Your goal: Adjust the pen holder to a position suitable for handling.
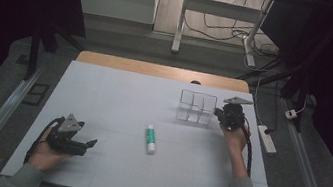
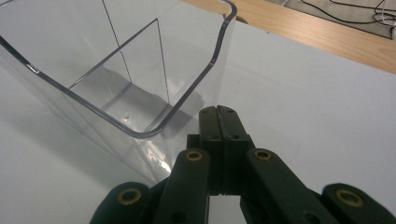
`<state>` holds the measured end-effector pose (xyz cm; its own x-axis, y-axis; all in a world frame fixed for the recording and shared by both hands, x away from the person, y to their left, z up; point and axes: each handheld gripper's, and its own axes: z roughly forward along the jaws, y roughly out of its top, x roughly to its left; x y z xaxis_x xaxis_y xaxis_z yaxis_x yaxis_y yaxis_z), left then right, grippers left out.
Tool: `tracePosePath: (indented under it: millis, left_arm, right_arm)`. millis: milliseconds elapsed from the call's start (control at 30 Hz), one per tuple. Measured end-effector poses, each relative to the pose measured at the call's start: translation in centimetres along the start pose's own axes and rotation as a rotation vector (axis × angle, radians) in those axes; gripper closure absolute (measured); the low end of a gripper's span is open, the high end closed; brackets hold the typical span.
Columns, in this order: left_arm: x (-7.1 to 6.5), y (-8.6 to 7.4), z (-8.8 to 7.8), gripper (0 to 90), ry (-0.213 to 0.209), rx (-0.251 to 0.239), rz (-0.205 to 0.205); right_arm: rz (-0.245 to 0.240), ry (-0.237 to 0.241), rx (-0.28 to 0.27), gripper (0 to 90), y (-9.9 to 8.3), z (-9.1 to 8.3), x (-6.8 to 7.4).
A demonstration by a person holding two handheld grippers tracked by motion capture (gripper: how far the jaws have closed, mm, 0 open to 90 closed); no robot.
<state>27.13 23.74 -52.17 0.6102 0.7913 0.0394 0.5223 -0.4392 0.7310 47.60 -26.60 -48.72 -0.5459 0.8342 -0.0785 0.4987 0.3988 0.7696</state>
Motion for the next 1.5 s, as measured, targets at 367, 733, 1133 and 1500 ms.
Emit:
tracePosePath:
  millis: [367,733,1133,1500]
  left_arm:
    - [-0.1,0.0,0.1,19.6,-0.003,0.002,0.003]
    - [-0.2,0.1,0.1,19.6,-0.006,0.007,0.008]
    - [-0.2,0.1,0.2,19.6,-0.006,0.009,0.01]
    - [-0.1,0.0,0.2,19.6,-0.008,0.011,0.009]
  right_arm:
    - [-0.019,0.029,0.0,88.9,0.7,0.8,1.3]
    - [-0.032,0.036,0.0,88.9,1.3,1.6,2.6]
    - [-0.061,0.066,0.015,88.9,1.8,2.7,4.5]
    - [-0.094,0.1,0.005,88.8,2.5,3.4,6.3]
